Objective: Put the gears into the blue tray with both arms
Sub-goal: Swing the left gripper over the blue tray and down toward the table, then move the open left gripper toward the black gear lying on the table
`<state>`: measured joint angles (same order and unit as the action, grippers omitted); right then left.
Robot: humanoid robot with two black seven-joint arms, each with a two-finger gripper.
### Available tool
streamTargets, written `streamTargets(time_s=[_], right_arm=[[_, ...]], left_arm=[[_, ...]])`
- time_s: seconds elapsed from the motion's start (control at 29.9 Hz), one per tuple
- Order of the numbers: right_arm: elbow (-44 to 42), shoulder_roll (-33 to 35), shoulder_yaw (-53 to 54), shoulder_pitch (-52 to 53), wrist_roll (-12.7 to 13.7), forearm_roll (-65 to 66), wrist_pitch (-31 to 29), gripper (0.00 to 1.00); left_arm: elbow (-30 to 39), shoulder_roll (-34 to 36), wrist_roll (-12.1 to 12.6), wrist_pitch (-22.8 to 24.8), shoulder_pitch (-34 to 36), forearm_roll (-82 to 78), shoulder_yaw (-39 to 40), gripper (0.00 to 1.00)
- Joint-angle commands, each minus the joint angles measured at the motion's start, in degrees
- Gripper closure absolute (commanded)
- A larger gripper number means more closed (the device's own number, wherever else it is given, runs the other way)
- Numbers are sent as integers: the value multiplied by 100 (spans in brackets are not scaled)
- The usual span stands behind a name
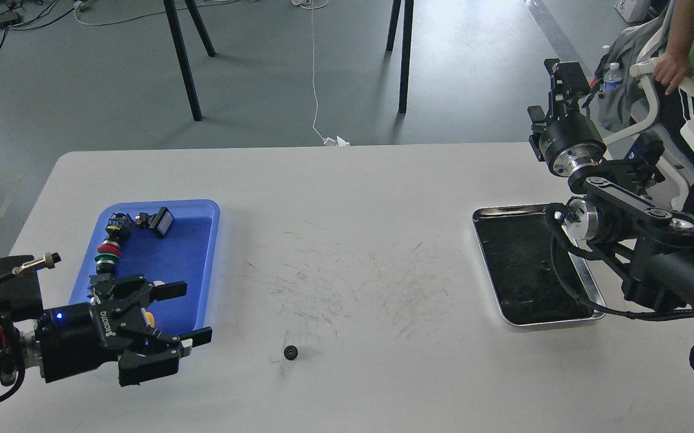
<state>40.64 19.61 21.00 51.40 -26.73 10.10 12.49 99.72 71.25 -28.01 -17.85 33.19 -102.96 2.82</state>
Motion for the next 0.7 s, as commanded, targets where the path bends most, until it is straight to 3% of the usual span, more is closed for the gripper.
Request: streamTargets(time_s=[0.0,0.27,0.67], right_arm=[[-12,25,53,-121,10,-8,-1,4],[85,122,458,-359,344,-122,-10,3],[76,122,379,-465,379,-122,-54,3]], left_arm=[[-154,-216,1,-69,-31,-57,-9,6],[-471,-524,1,-87,-23,-66,-9,6],[-603,-639,1,-148,21,-469,-115,6]])
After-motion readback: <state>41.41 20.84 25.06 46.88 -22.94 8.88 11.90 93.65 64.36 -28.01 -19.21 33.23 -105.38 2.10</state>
